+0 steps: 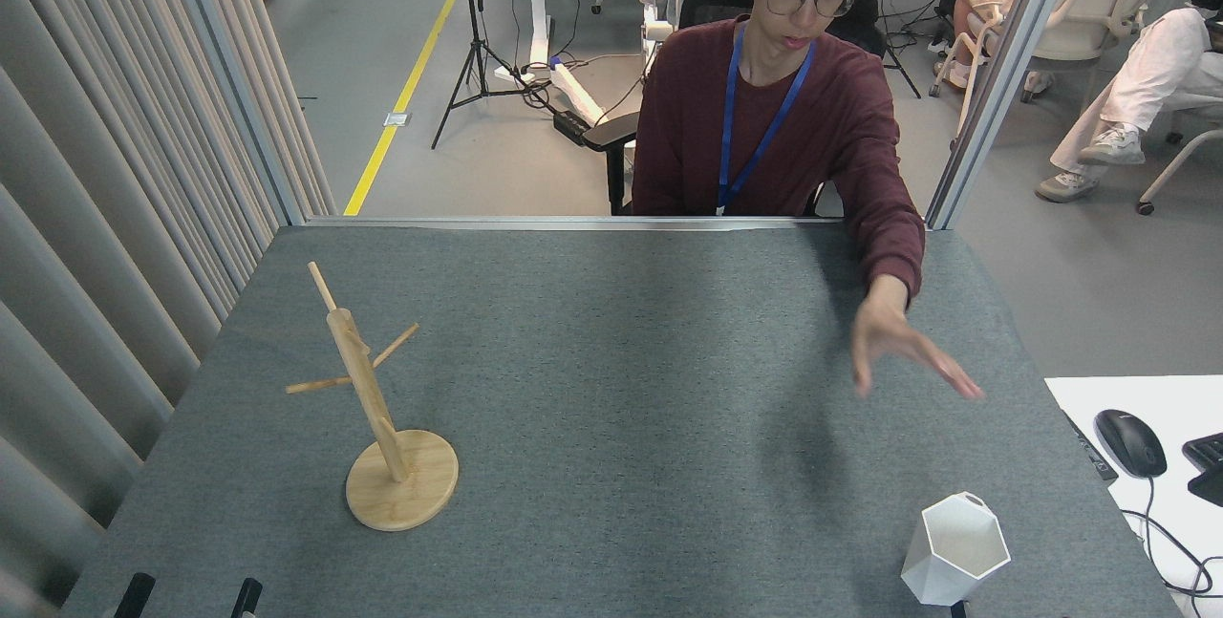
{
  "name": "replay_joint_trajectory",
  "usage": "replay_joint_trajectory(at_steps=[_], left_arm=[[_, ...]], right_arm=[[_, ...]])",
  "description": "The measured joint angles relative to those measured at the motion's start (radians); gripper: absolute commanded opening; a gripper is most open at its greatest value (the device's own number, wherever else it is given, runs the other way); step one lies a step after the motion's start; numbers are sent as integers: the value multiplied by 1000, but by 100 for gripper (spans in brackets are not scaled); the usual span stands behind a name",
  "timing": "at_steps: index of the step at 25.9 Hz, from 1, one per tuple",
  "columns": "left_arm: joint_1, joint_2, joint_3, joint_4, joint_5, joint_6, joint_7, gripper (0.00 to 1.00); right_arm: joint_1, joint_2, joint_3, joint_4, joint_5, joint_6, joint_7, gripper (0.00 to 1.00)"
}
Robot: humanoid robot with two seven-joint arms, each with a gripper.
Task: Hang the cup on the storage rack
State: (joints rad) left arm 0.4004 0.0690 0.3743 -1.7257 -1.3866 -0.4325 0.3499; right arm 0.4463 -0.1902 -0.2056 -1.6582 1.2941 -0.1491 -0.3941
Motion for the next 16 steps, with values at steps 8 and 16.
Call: replay_joint_trajectory(at_steps=[8,16], left_arm=[[-1,-1,-1,1,-1,5,0,100],[-2,-2,1,4,0,9,-2,100]], right_arm=[[-26,0,1,20,4,4,8,99],[-124,-18,4,116,22,4,46,99]])
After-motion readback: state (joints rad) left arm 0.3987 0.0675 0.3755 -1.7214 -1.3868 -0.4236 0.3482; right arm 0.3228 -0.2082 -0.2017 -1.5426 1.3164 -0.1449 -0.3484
